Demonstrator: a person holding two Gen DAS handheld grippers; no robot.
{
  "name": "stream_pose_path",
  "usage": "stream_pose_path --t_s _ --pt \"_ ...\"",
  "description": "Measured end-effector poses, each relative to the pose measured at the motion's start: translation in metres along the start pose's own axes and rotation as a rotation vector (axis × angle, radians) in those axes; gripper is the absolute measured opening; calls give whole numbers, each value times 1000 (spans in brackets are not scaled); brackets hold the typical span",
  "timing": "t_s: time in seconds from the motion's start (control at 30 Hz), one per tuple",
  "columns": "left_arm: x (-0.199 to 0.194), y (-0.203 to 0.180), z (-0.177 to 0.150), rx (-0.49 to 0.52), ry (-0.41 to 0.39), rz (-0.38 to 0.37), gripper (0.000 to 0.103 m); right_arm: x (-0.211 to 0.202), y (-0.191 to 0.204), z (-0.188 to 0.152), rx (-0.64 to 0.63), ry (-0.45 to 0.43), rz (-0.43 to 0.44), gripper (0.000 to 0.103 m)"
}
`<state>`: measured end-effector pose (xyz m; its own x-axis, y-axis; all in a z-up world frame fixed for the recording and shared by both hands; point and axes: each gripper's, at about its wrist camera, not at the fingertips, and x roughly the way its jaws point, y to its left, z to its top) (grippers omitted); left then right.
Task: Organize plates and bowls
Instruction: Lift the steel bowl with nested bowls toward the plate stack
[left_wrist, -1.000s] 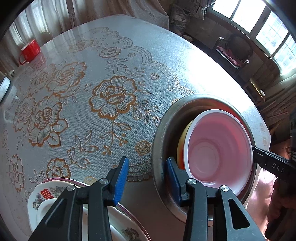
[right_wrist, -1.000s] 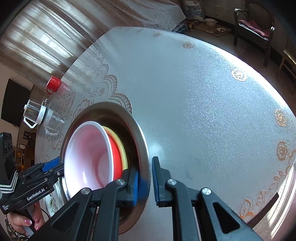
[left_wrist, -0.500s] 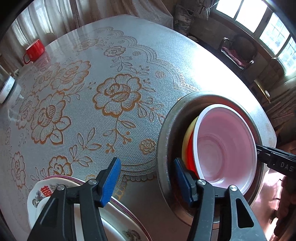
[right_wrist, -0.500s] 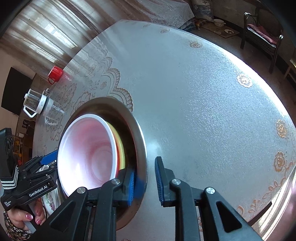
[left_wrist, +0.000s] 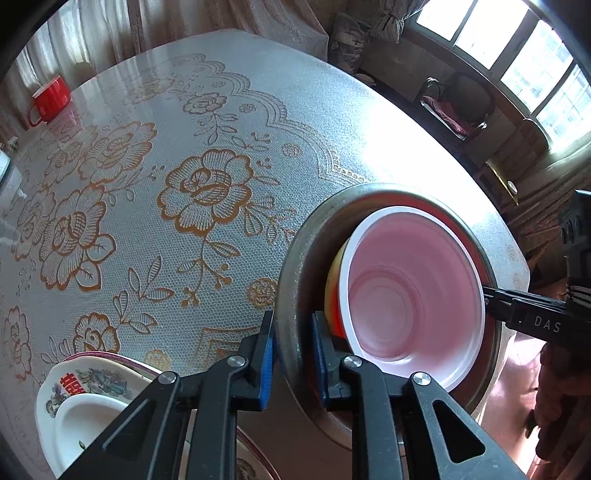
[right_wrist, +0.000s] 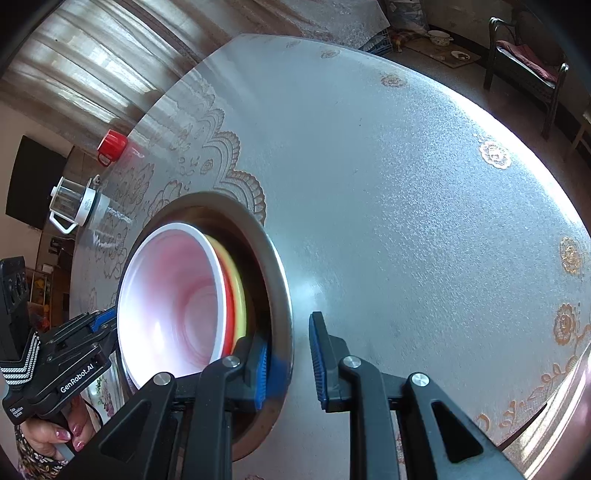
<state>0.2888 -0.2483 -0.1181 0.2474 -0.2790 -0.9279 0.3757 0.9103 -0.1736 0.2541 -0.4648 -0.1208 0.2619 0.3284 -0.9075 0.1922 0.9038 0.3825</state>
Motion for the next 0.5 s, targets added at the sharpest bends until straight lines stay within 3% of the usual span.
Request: stream_pose_path --t_s 0.4,0.5 --pt "-1 -4 -2 -3 -10 10 15 1 6 3 -84 4 -1 19" --pt "-2 -6 -2 2 -18 22 15 0 11 2 -106 -11 -7 13"
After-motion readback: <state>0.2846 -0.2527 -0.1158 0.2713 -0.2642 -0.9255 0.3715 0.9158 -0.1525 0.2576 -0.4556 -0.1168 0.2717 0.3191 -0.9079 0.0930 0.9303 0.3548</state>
